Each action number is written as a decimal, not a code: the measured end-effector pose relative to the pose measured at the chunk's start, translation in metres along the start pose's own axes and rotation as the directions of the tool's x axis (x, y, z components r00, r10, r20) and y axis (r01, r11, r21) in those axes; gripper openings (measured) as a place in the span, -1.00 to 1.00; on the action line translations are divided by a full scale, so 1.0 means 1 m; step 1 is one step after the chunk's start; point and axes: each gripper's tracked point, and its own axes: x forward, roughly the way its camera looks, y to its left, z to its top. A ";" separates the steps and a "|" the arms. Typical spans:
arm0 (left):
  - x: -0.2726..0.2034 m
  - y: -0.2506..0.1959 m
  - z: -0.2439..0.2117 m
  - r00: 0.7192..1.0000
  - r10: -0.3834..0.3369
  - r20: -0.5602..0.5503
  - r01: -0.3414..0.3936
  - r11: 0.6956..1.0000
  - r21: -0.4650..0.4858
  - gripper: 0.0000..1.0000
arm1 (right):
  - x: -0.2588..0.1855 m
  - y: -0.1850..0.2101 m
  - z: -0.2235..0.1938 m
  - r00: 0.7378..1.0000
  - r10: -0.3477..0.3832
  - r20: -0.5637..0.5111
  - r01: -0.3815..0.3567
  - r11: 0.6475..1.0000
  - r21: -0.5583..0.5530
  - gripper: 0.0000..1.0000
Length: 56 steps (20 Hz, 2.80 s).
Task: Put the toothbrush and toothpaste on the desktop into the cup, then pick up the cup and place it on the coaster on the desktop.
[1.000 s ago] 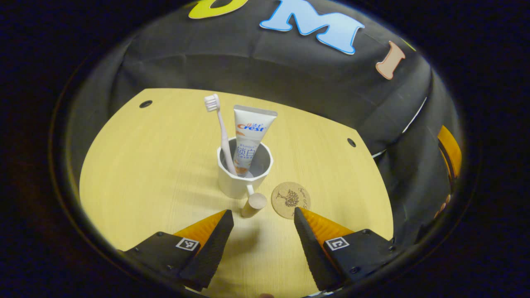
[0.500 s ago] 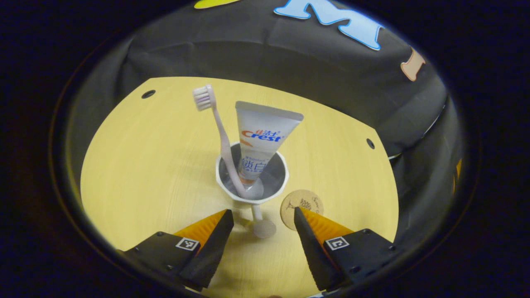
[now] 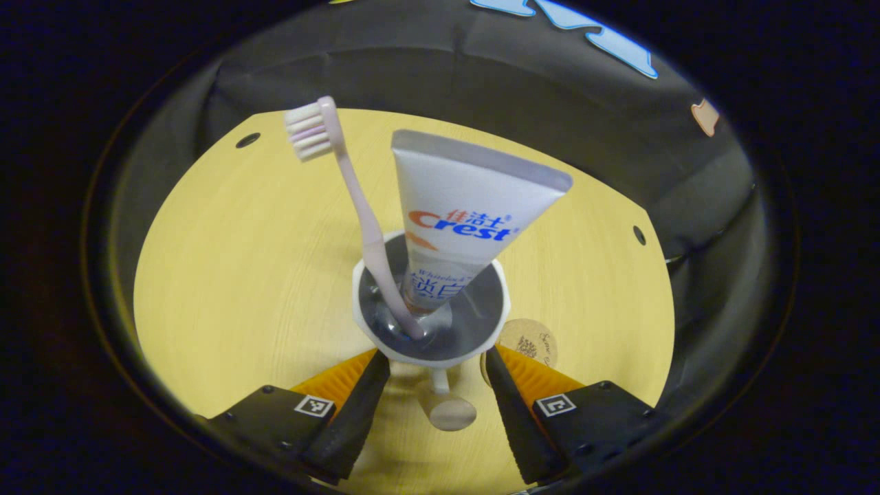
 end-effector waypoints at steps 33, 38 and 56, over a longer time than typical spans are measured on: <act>-0.006 -0.010 -0.020 0.998 0.059 0.017 -0.060 0.992 0.106 -0.32 | -0.015 0.002 -0.008 0.999 0.032 -0.024 -0.031 0.998 0.058 0.69; -0.019 -0.040 -0.022 0.999 0.021 0.034 -0.027 0.984 0.174 -0.32 | -0.022 -0.010 -0.006 1.000 -0.006 -0.020 0.007 0.998 0.060 0.69; -0.007 -0.092 -0.058 0.999 -0.007 -0.033 0.017 0.949 0.313 -0.32 | -0.054 -0.035 -0.009 0.996 -0.074 -0.040 0.077 0.994 0.072 0.69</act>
